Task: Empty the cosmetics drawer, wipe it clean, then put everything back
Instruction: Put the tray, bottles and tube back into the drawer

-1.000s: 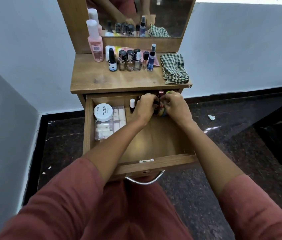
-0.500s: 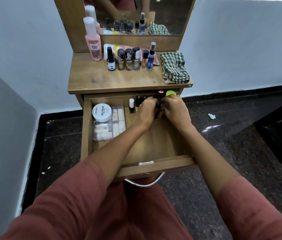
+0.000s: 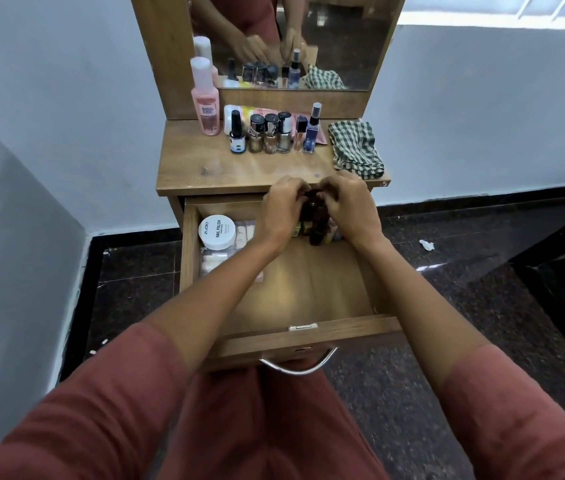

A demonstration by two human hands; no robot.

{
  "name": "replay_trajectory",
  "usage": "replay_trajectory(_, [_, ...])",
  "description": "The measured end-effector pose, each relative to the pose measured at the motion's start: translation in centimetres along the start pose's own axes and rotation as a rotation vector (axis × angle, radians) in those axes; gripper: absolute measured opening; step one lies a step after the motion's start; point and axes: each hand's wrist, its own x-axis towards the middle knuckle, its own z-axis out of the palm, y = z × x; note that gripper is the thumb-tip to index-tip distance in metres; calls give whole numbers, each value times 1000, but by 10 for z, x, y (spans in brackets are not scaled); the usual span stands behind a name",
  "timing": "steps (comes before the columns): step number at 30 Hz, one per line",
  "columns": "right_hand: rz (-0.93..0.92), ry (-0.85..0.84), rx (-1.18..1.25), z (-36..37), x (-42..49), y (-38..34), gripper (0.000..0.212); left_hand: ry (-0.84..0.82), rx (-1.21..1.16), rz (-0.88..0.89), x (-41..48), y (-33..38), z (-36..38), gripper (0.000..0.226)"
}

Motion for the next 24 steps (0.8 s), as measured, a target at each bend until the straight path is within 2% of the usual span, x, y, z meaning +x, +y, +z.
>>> replay_trajectory(6, [-115, 55, 88, 7, 37, -40, 15, 197, -43, -3, 24, -16, -51, 17])
replay_trajectory(10, [-124, 95, 80, 12, 64, -55, 18, 276, -48, 4, 41, -24, -74, 19])
replay_trajectory(14, [-101, 98, 2, 11, 85, -59, 34, 249, 40, 65, 58, -19, -76, 30])
replay_trajectory(18, [-97, -5, -109, 9, 98, -61, 35, 185, 222, 144, 77, -9, -68, 37])
replay_trajectory(21, [-84, -50, -193, 14, 106, -58, 31, 146, 414, 147, 95, -10, -61, 29])
replay_trajectory(24, [-101, -65, -243, 17, 109, -57, 28, 110, 492, 133, 102, -10, -58, 23])
